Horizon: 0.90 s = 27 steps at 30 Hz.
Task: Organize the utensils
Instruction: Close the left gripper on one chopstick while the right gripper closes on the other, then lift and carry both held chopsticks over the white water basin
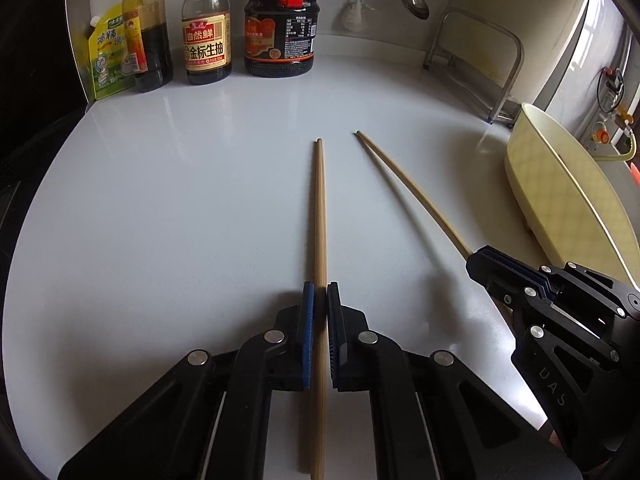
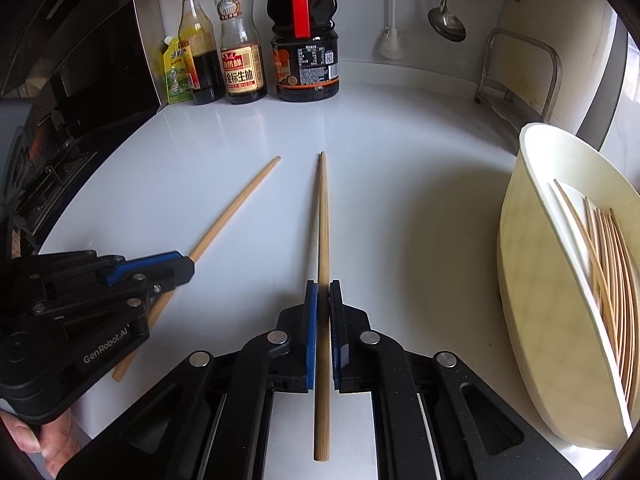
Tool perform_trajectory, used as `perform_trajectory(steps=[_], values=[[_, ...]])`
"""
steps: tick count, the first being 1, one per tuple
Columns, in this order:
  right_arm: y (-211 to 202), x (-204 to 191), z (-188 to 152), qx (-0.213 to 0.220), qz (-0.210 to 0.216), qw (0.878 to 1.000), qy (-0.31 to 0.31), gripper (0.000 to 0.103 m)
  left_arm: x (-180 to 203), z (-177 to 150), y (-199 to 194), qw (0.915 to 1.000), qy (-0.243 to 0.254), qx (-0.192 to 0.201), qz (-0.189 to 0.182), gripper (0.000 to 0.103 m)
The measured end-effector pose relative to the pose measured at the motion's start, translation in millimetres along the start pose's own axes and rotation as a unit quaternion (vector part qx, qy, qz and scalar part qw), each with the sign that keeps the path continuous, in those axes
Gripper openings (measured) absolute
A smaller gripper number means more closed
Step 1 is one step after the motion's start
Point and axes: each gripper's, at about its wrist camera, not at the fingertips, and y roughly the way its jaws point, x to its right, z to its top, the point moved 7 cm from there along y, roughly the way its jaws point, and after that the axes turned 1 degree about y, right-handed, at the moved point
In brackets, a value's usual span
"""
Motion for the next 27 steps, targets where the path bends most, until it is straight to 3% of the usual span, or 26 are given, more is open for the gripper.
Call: perform_trajectory(steps=[7, 17, 21, 27], values=[[-24, -4, 12, 0.031, 0.004, 0.999, 0.007, 0.006, 7, 20, -29, 0.9992, 0.009, 0.036, -0.014, 0.007], [-76, 23, 33, 0.092, -0.011, 0.995, 0.039, 0.006, 26, 51, -60, 0.9968, 0.025, 0.066, -0.038, 0.007], [-106, 51, 45, 0.125, -0.039, 0.989, 0.065, 0.006, 56, 67, -67, 0.994, 0.057, 0.077, -0.053, 0.007], [-145, 119, 46, 0.153, -0.096, 0.975, 0.131, 0.006, 127, 92, -58, 0.9872, 0.101, 0.069, -0.102, 0.007]])
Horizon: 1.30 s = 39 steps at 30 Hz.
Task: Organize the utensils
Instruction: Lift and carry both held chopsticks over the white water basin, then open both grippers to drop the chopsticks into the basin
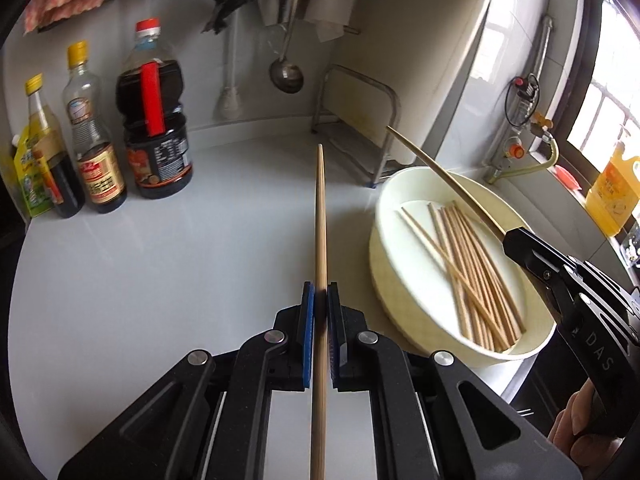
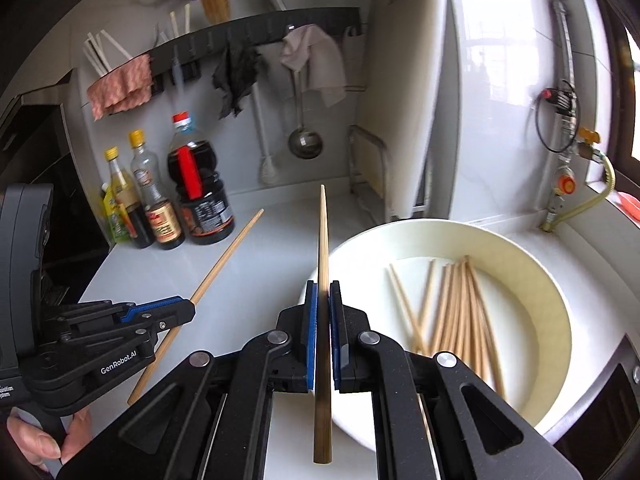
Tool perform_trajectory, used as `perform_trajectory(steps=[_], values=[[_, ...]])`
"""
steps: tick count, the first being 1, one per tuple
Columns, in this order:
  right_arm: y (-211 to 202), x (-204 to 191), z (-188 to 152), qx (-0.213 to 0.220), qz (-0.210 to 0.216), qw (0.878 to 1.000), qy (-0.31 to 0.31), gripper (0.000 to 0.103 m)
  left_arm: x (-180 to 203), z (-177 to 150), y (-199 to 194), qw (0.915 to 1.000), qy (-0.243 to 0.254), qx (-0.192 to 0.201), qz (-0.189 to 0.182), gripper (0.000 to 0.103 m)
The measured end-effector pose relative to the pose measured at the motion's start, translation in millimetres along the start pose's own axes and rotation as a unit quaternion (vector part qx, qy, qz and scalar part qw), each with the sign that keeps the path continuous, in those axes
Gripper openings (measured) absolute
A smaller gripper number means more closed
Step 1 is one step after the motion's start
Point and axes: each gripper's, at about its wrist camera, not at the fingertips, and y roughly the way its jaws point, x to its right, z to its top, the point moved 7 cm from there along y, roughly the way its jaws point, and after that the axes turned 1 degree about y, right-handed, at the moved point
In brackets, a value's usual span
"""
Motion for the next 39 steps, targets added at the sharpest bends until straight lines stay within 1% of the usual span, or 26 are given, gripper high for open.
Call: perform_trajectory(steps=[3, 6, 10, 16, 23, 24, 25, 26, 27, 28, 29, 31, 32, 33, 36, 37, 38, 39], values=[[-5, 37, 5, 0.003, -0.031, 0.999, 0.03, 0.006, 38, 16, 14, 0.9991, 0.035, 0.001, -0.023, 0.007], [-4, 66, 3, -0.002, -0.061, 0.997, 0.051, 0.006, 73, 27, 31, 0.997, 0.067, -0.001, -0.038, 0.007], [2, 96, -5, -0.014, -0.091, 0.993, 0.068, 0.006, 103, 38, 52, 0.9942, 0.093, -0.004, -0.054, 0.007], [16, 117, -18, -0.039, -0.111, 0.99, 0.082, 0.006, 119, 43, 78, 0.9923, 0.104, -0.019, -0.064, 0.007], [26, 117, -25, -0.057, -0.113, 0.989, 0.079, 0.006, 121, 39, 91, 0.9915, 0.113, -0.036, -0.054, 0.009], [28, 115, -26, -0.06, -0.11, 0.989, 0.078, 0.006, 119, 38, 93, 0.9917, 0.112, -0.038, -0.05, 0.019], [28, 116, -26, -0.06, -0.108, 0.989, 0.081, 0.007, 119, 38, 94, 0.9919, 0.112, -0.039, -0.046, 0.037], [27, 117, -25, -0.057, -0.107, 0.989, 0.086, 0.008, 117, 38, 93, 0.9923, 0.11, -0.038, -0.043, 0.05], [26, 118, -25, -0.058, -0.108, 0.989, 0.086, 0.008, 114, 39, 90, 0.9929, 0.107, -0.031, -0.041, 0.076], [25, 119, -25, -0.057, -0.11, 0.989, 0.086, 0.008, 112, 42, 84, 0.9935, 0.105, -0.018, -0.038, 0.081], [23, 120, -24, -0.055, -0.111, 0.988, 0.088, 0.008, 109, 45, 80, 0.9938, 0.106, -0.01, -0.032, 0.08], [19, 122, -22, -0.054, -0.112, 0.988, 0.092, 0.015, 103, 48, 72, 0.9944, 0.103, -0.004, -0.025, 0.082], [18, 122, -22, -0.054, -0.112, 0.988, 0.092, 0.024, 99, 50, 69, 0.9951, 0.096, -0.002, -0.023, 0.083], [16, 121, -21, -0.053, -0.113, 0.988, 0.09, 0.029, 95, 51, 66, 0.9957, 0.091, 0.0, -0.021, 0.086], [12, 116, -18, -0.048, -0.119, 0.988, 0.081, 0.031, 88, 53, 56, 0.9959, 0.09, 0.008, -0.012, 0.087], [10, 114, -17, -0.046, -0.119, 0.989, 0.079, 0.032, 87, 54, 52, 0.9956, 0.092, 0.013, -0.009, 0.09], [9, 112, -16, -0.043, -0.12, 0.989, 0.078, 0.036, 87, 54, 47, 0.9952, 0.095, 0.02, -0.008, 0.091], [6, 110, -15, -0.04, -0.123, 0.989, 0.076, 0.038, 86, 54, 43, 0.9947, 0.099, 0.025, -0.008, 0.093]])
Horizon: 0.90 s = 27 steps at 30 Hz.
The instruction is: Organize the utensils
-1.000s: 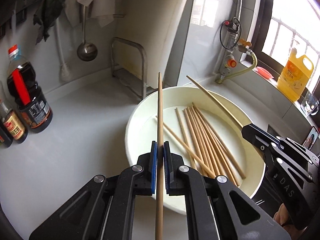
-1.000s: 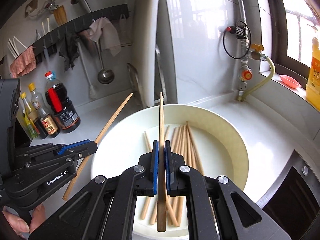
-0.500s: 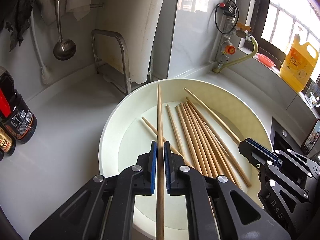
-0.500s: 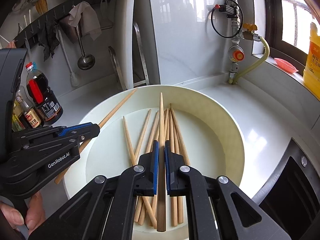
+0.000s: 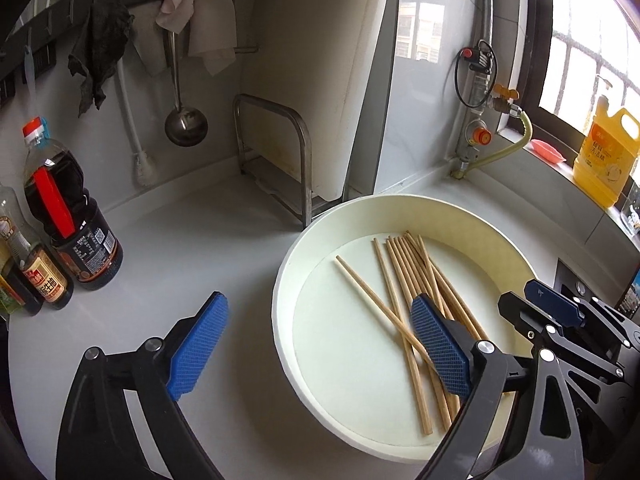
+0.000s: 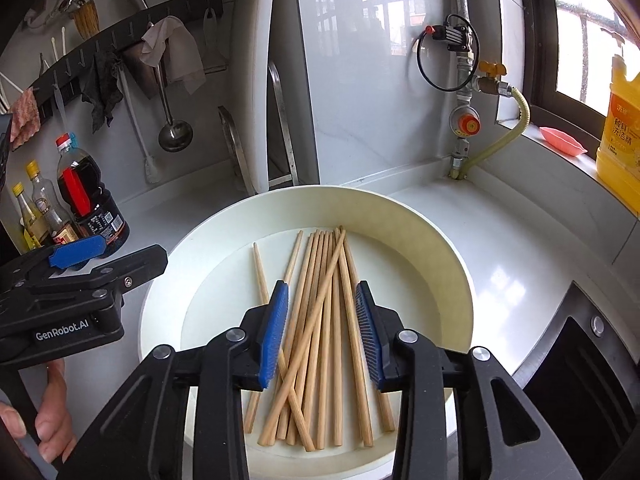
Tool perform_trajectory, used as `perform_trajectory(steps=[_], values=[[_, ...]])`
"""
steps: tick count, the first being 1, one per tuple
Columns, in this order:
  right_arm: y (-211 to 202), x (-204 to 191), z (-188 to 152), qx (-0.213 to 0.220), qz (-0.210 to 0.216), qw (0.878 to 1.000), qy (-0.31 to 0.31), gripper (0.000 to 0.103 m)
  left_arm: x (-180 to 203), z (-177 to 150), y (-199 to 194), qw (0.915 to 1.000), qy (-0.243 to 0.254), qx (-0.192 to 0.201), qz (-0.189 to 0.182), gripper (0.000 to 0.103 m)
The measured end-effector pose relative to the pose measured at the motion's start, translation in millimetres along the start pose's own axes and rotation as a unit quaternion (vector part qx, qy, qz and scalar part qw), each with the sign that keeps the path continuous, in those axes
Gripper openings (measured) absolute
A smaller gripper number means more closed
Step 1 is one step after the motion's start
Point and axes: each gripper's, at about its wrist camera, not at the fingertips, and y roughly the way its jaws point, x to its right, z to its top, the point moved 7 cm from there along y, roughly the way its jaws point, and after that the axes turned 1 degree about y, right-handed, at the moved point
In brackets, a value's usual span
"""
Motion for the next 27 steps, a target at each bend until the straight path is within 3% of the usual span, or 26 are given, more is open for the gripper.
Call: perform_trajectory(steps=[12, 27], values=[[-22, -7, 5, 0.023, -0.013, 1.0, 0.007, 0.048, -14, -4, -16, 1.0, 0.005, 0.007, 0.003, 0.095], [-23, -13, 1, 0.019, -0.02, 1.0, -0.002, 0.057, -19, -14, -21, 0.9999, 0.013, 0.002, 0.007, 0.097]])
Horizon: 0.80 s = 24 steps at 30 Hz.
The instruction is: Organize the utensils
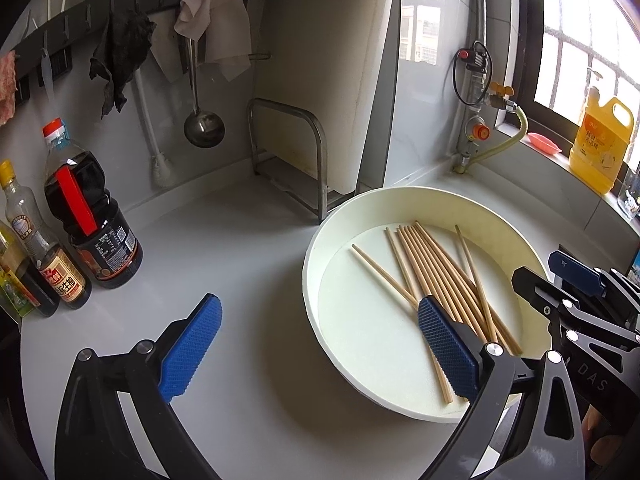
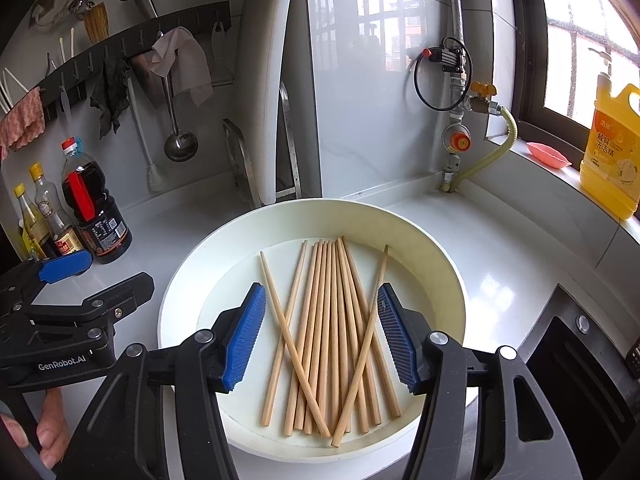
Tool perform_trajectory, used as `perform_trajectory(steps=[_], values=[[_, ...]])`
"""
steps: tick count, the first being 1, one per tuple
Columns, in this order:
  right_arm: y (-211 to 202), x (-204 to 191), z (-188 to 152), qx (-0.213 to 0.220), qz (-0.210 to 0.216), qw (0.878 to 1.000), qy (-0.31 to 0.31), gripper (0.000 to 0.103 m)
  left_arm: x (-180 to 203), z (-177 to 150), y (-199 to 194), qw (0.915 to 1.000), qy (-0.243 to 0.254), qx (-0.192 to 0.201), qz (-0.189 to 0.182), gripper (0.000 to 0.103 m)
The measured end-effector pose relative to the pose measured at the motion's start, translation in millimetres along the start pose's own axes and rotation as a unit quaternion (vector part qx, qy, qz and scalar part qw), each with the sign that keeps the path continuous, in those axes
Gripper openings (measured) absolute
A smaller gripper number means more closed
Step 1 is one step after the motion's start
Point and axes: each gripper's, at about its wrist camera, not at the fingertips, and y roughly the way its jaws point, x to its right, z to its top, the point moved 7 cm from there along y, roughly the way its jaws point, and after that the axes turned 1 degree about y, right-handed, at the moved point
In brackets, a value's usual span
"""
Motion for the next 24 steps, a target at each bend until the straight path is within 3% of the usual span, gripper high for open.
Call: perform_trajectory(steps=[24], values=[[0.1, 2.1, 0.0, -0.004, -0.007, 1.0, 0.007, 0.066, -9.3, 0.9, -1.8, 0.9998, -0.013, -0.004, 0.011, 0.097]])
